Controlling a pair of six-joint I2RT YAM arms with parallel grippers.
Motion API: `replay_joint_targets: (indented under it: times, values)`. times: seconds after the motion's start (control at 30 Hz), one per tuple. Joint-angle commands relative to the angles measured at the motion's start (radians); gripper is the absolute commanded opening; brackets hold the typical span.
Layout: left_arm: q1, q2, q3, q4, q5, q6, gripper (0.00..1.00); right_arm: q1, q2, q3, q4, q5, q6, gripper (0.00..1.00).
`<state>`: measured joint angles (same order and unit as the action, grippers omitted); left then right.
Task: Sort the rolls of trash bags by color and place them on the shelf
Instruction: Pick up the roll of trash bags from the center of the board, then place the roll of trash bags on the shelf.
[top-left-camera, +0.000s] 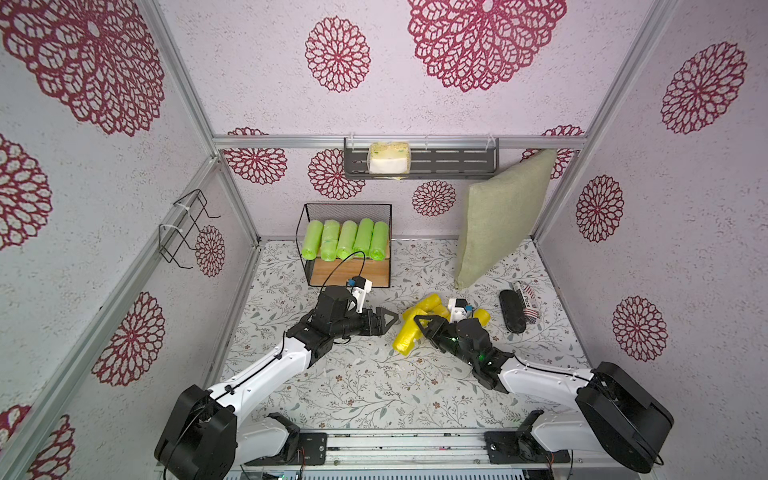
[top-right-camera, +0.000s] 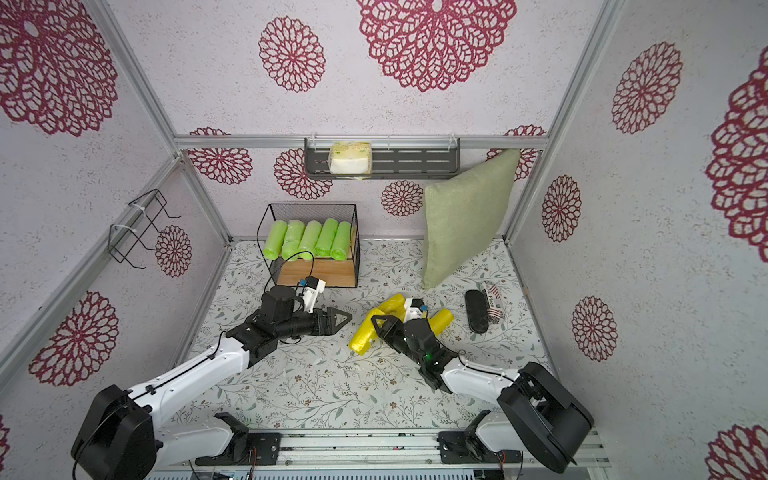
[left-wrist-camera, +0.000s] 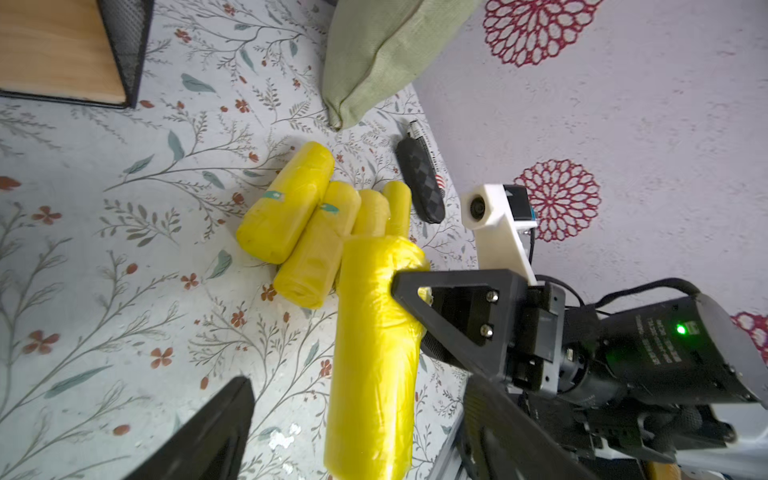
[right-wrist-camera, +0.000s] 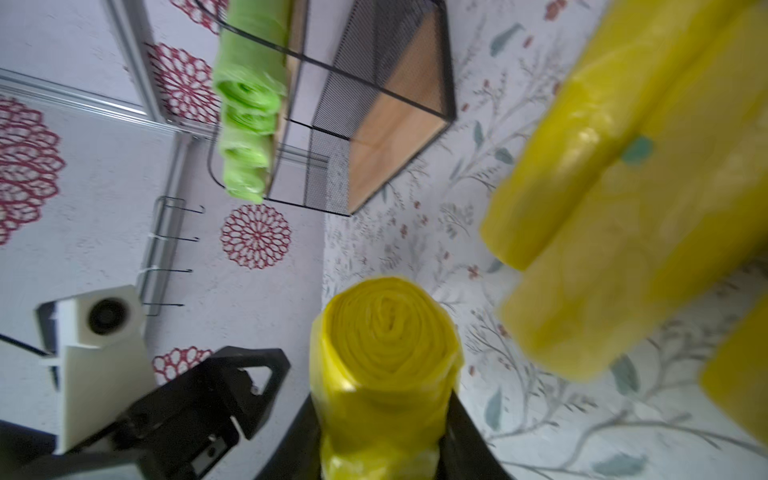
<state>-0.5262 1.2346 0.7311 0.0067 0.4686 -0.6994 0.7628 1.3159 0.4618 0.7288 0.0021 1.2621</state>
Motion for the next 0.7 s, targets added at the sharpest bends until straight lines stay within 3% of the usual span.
replay_joint_targets:
  times: [0.0,0.33,0.53,0.67]
  values:
    - [0.008,-0.025,-0.029,0.179,0.047,-0.104,0.89,0.002,-0.030,0.051,0.184,0.061,0.028,0.36]
    - [0.010,0.009,-0.082,0.451,0.100,-0.233,0.95,-0.003,0.002,0.107,0.336,0.071,0.054,0.36]
    - [0.008,0.087,-0.070,0.630,0.152,-0.339,0.79,-0.006,0.025,0.113,0.398,0.067,0.082,0.35]
    - [0.009,0.117,-0.056,0.644,0.179,-0.345,0.72,-0.012,0.032,0.126,0.401,0.061,0.077,0.34]
